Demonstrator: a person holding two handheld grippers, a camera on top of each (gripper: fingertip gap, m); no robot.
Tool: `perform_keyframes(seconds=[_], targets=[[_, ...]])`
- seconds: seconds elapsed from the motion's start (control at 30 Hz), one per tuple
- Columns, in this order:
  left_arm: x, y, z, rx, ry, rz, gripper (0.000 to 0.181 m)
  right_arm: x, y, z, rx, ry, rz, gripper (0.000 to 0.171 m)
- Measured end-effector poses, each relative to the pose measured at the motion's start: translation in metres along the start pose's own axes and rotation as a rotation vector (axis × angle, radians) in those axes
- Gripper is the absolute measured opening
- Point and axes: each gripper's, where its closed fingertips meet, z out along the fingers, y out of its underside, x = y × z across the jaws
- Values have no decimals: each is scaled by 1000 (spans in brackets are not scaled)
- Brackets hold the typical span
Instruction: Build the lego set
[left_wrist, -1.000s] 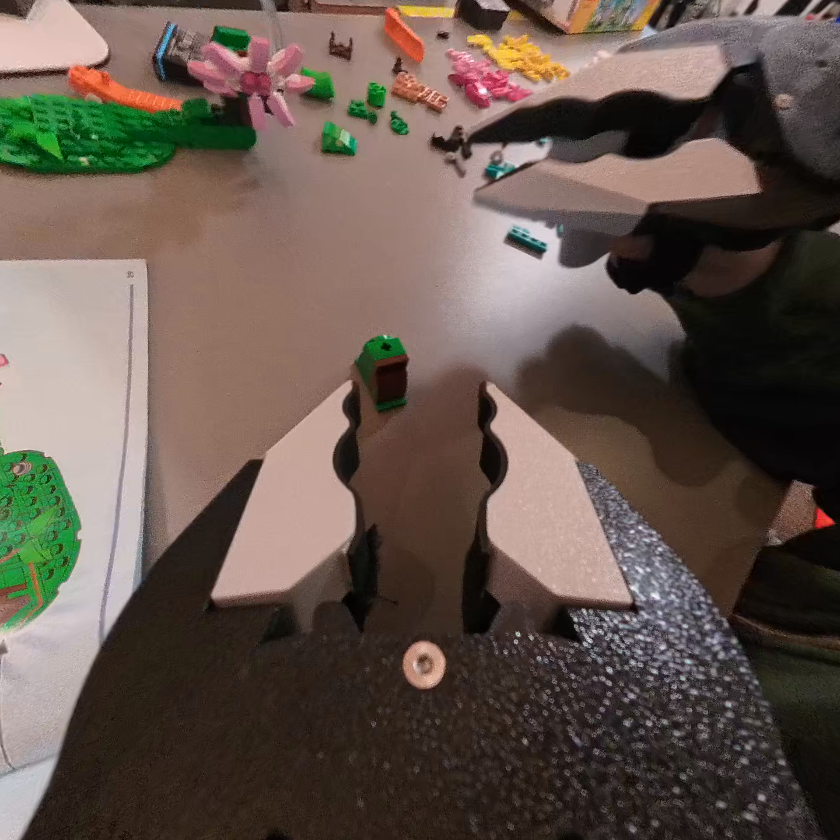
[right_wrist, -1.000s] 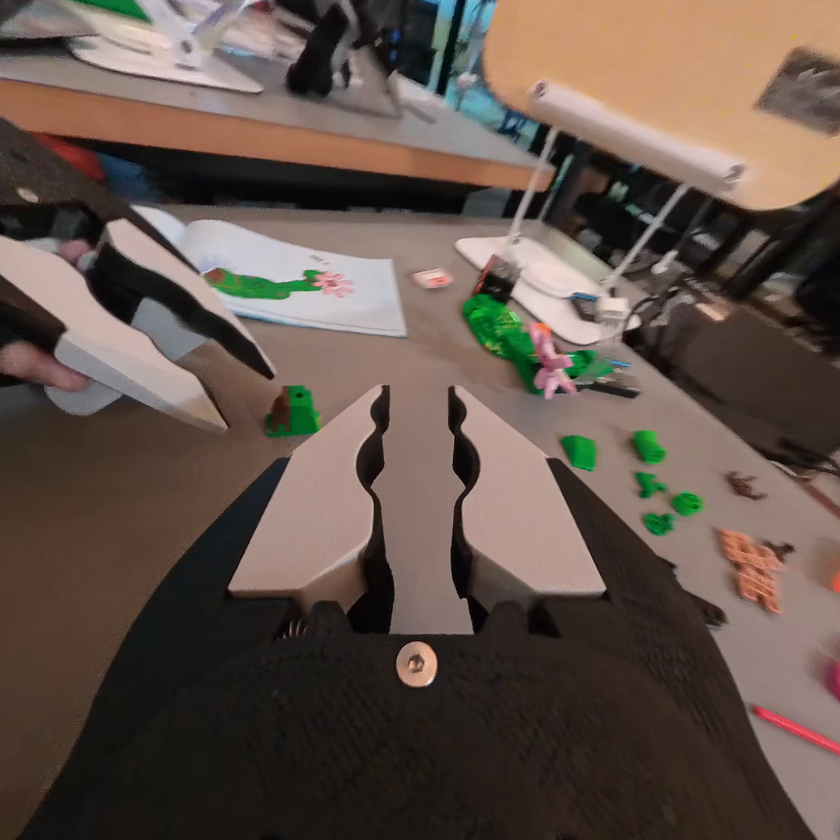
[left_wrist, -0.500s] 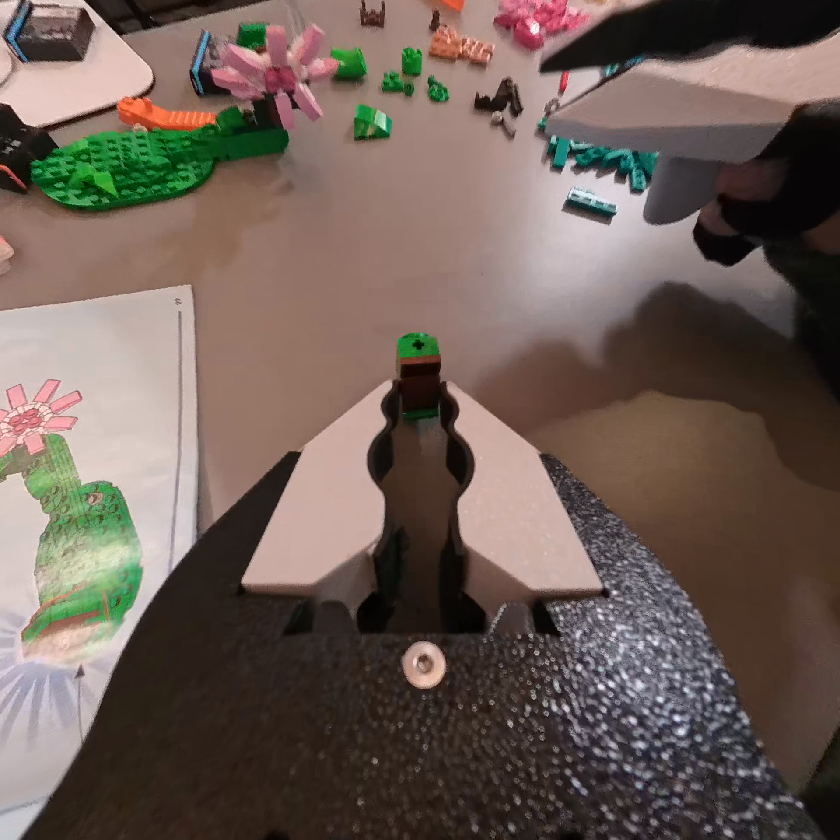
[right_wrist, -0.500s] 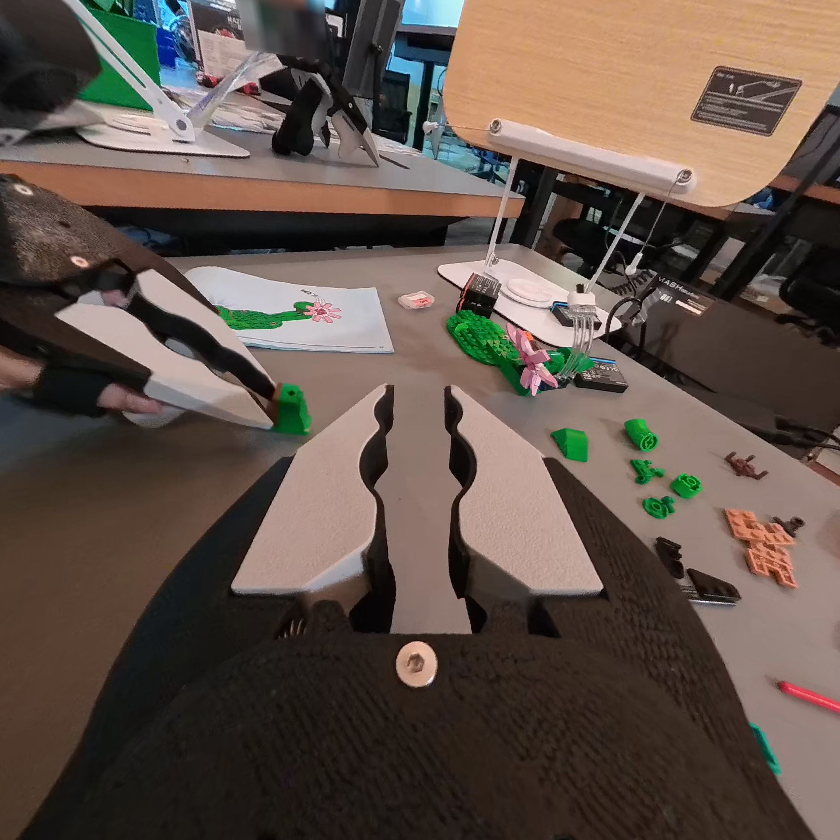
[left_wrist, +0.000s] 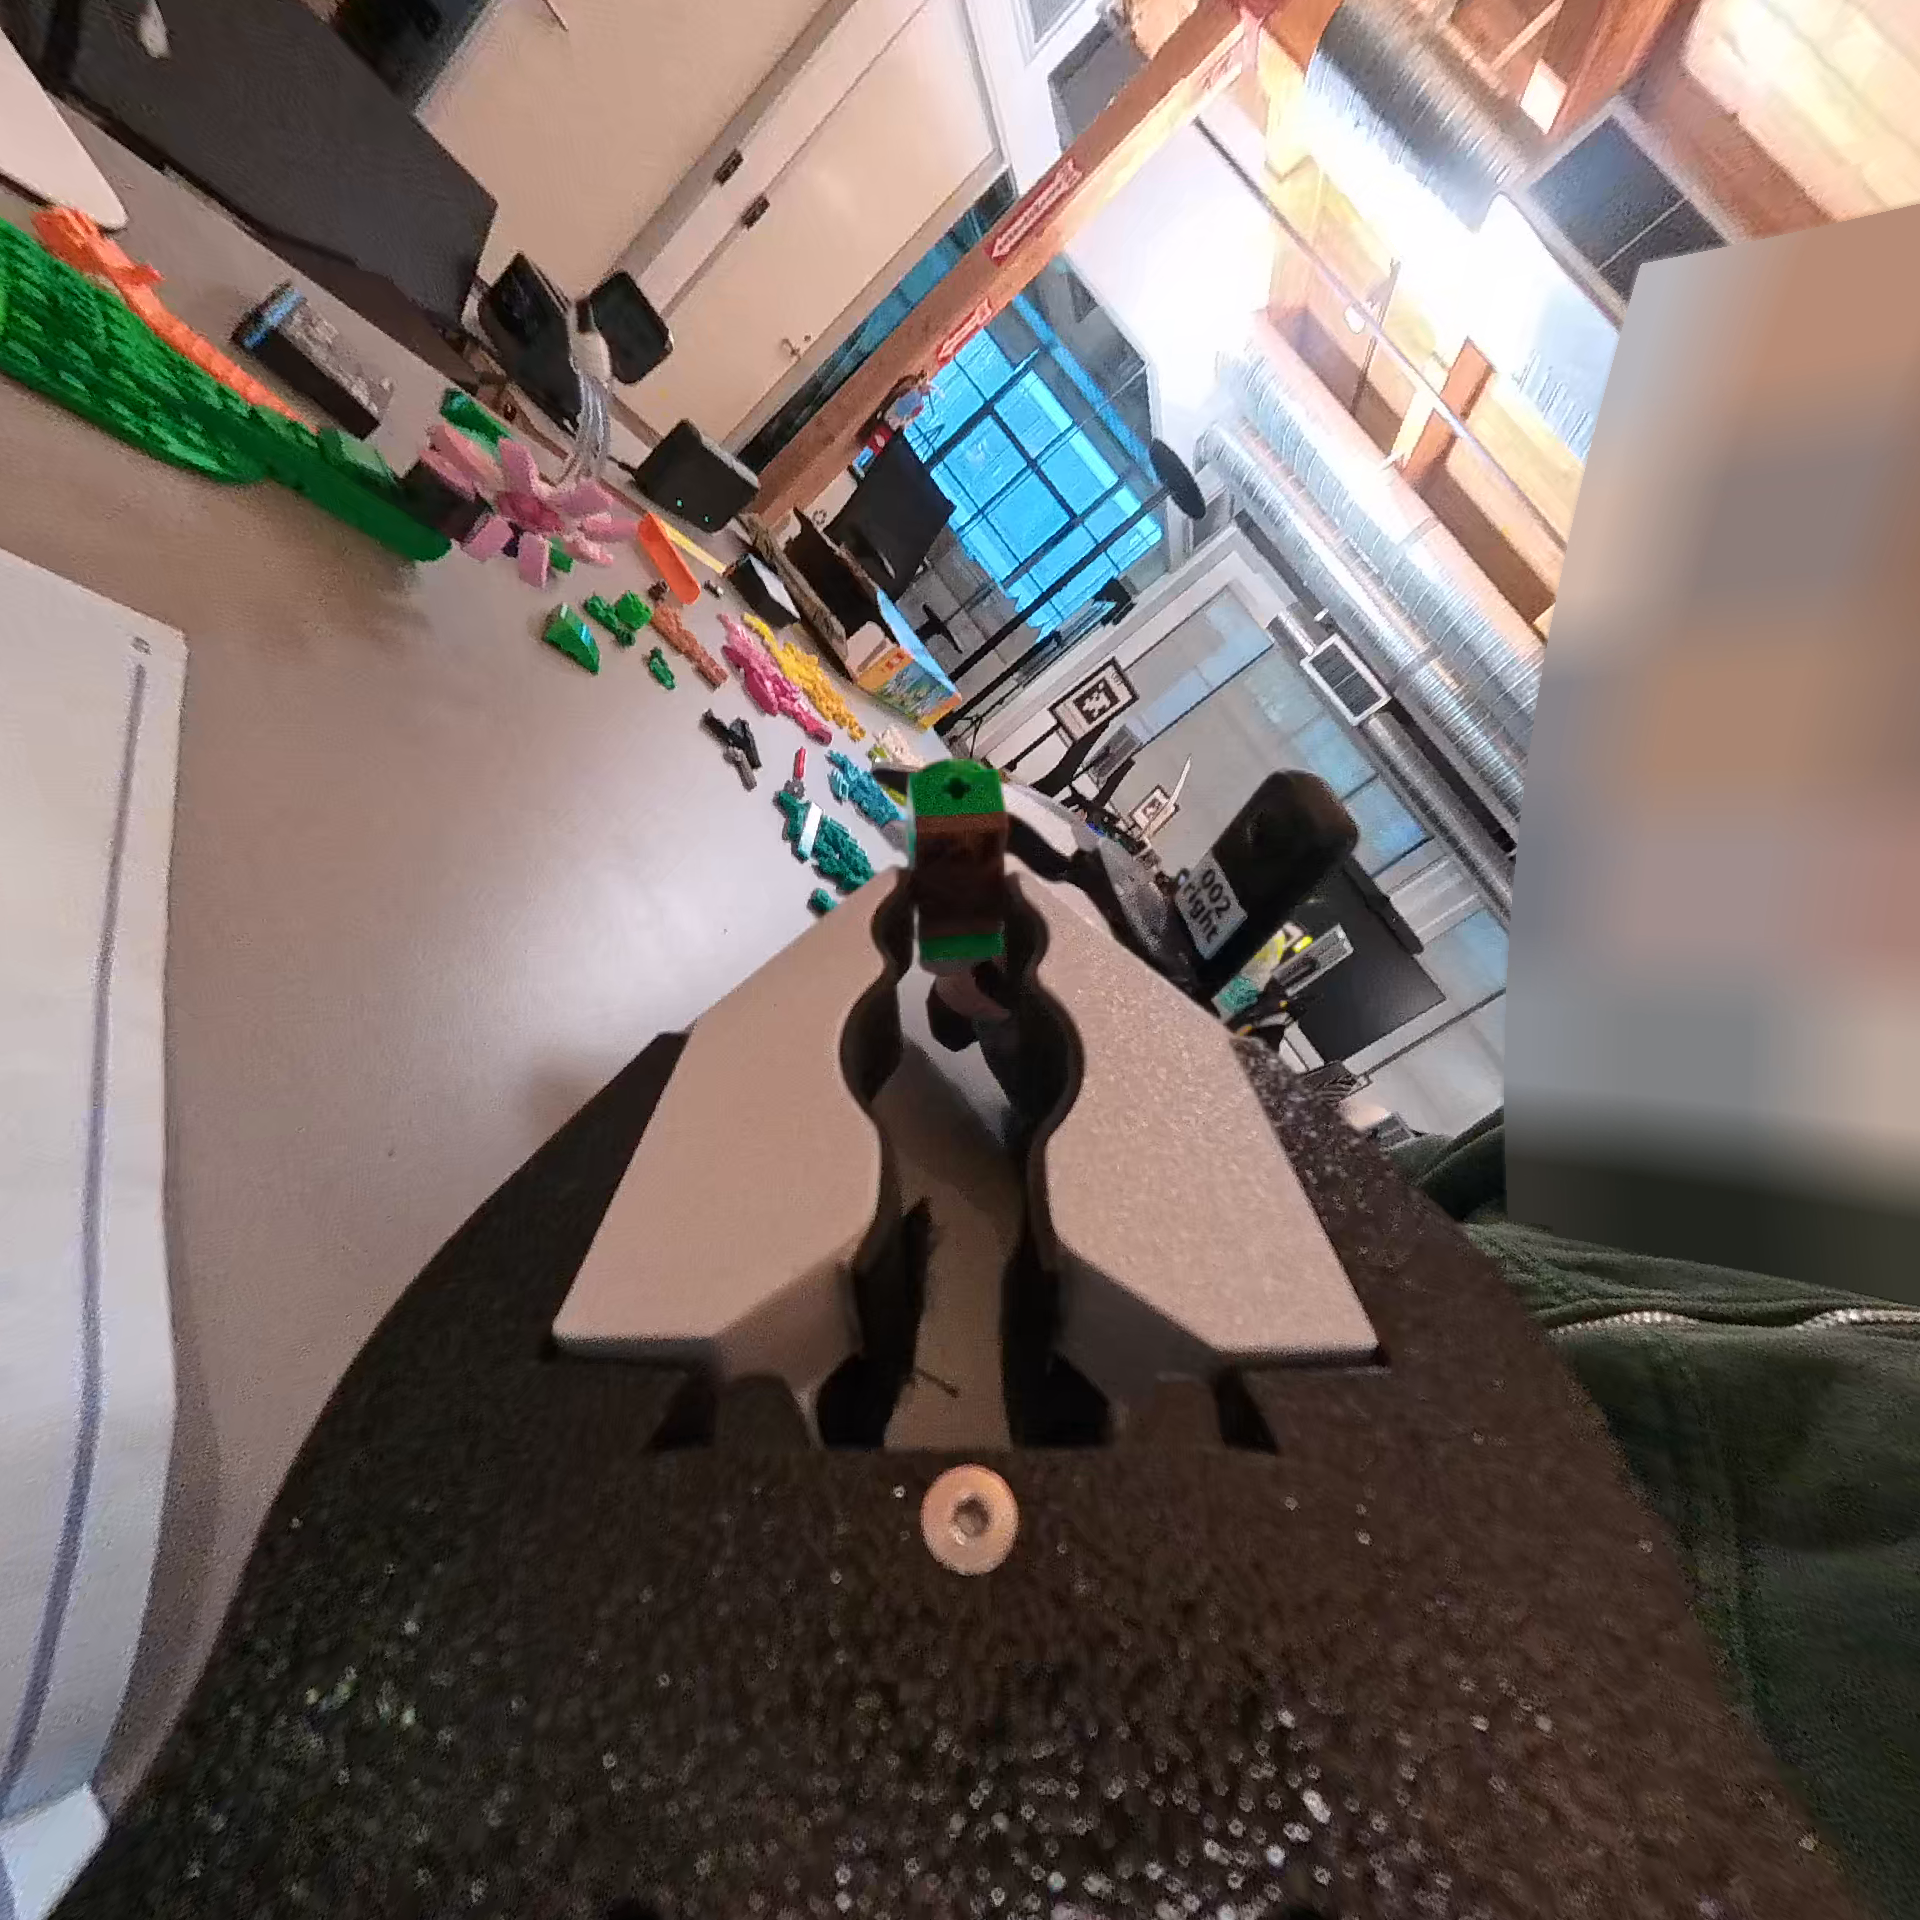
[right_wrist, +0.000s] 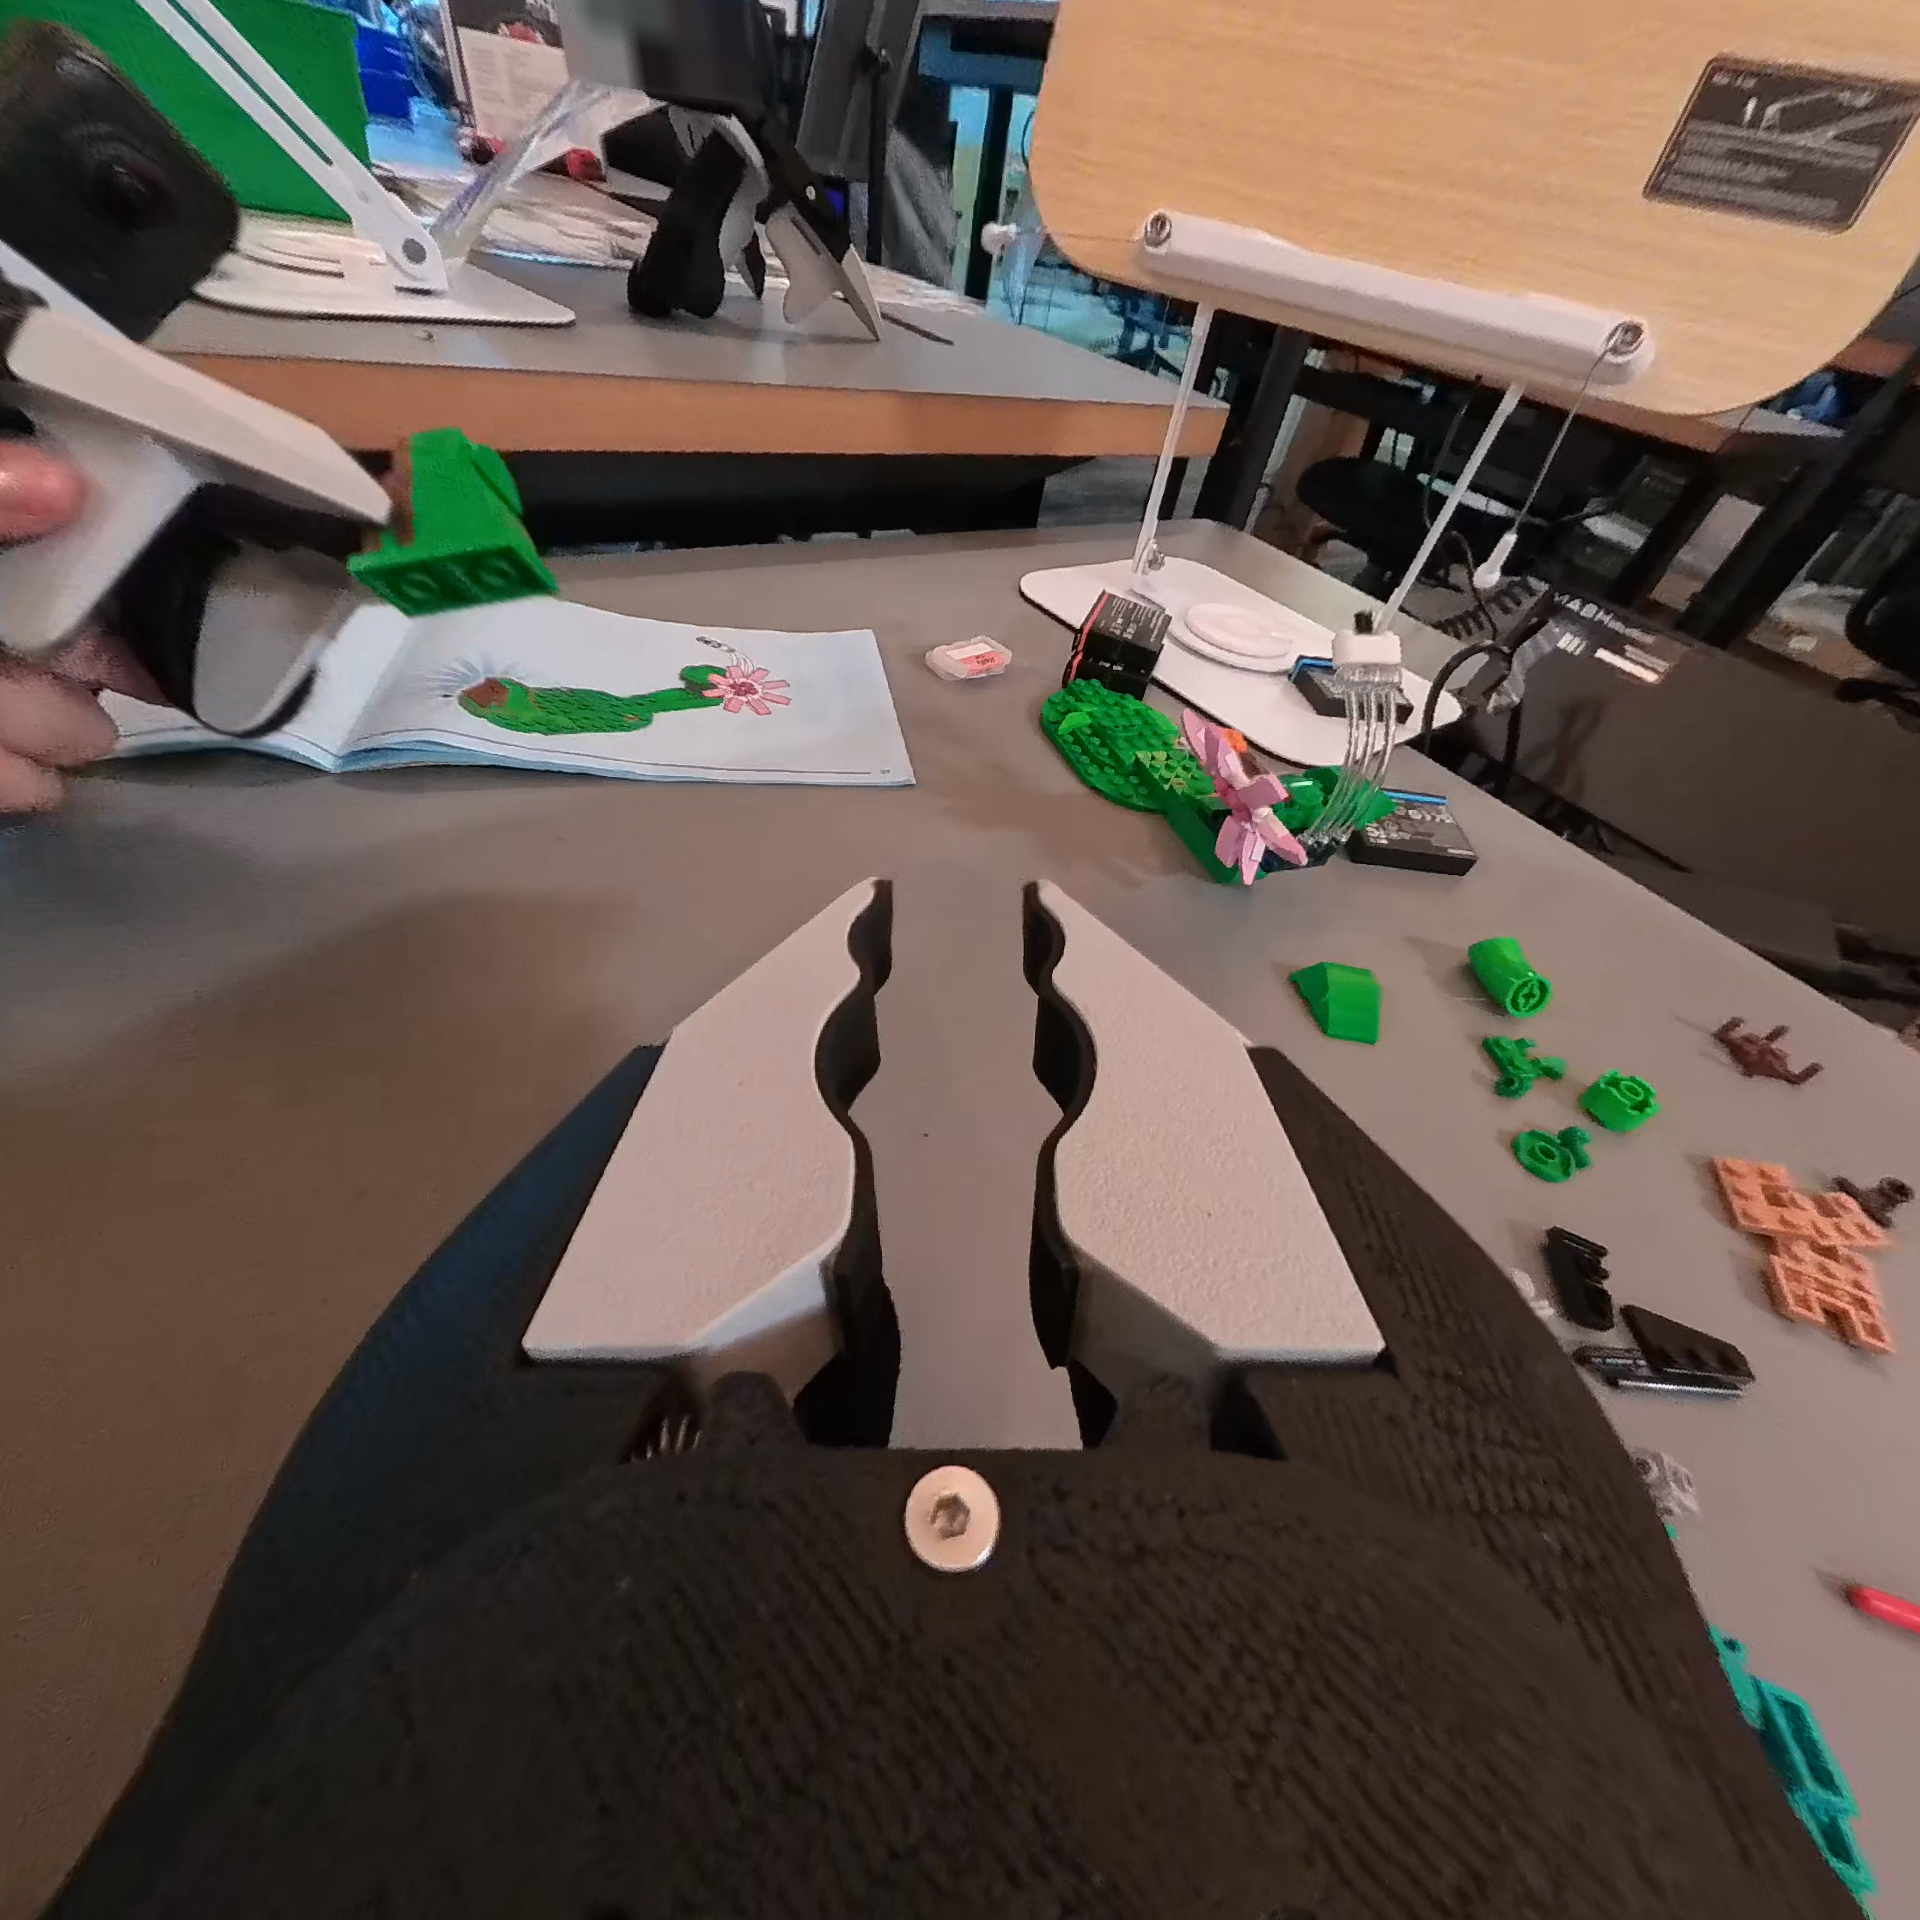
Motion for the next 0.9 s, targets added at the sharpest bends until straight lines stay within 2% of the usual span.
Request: perform_keyframes(seconds=[0.2, 0.5, 0.6, 0.73, 0.9], targets=[[-2, -17, -12, 40, -11, 13, 14, 13, -4, 29, -79, 66, 141, 33], [10, -47, -52, 73, -16, 38, 14, 46, -15, 86, -170, 177, 65, 42], [25, -61, -76, 43, -76, 116, 14, 48, -16, 93, -163, 200, 48, 42], [27, -69, -108, -27, -265, 246, 14, 48, -21, 94, -128, 229, 19, 42], [28, -63, -123, -71, -254, 207, 14, 44, -15, 96, -147, 224, -13, 42]])
